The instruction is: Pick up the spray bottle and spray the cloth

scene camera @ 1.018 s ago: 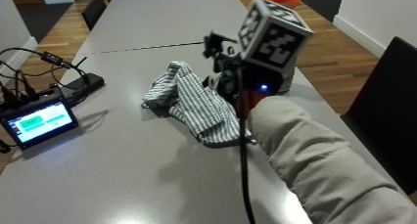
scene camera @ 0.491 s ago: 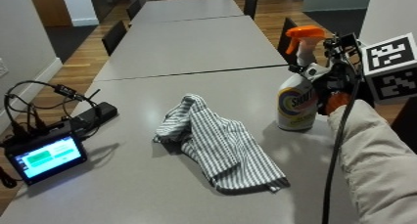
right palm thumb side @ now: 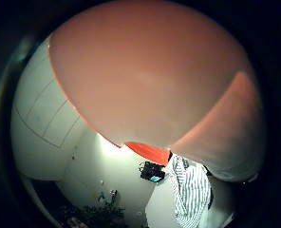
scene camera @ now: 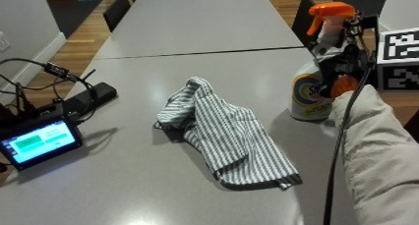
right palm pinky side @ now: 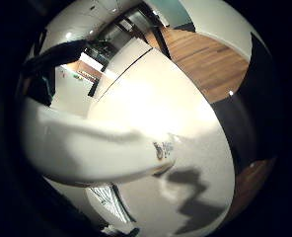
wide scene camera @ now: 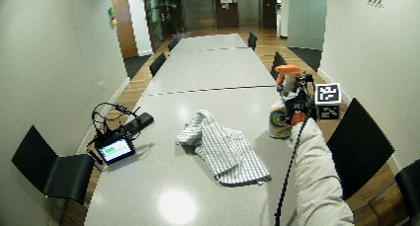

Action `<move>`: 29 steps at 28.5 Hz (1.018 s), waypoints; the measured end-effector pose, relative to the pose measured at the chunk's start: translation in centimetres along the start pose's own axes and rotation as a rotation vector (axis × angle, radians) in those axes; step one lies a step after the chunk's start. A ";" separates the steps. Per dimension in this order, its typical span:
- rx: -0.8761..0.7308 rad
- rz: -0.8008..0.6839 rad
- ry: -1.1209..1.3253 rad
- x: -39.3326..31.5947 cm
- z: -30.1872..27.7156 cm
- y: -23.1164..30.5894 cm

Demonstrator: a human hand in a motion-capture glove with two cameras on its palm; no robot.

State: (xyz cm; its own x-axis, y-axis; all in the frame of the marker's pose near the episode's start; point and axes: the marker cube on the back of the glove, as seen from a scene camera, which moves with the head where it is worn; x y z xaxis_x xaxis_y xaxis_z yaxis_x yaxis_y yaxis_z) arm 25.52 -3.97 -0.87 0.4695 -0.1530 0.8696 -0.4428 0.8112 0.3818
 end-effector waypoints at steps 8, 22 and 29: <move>0.109 -0.083 -0.090 -3.2 -1.3 -1.2; 0.016 -0.279 0.431 -10.5 0.7 -1.2; -0.097 -0.376 0.797 -12.8 4.9 0.1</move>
State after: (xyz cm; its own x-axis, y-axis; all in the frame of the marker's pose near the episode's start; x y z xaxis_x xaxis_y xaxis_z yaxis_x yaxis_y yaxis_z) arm 15.69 -4.70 -10.40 0.9794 -0.0099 0.2017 -0.1025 0.8363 0.5387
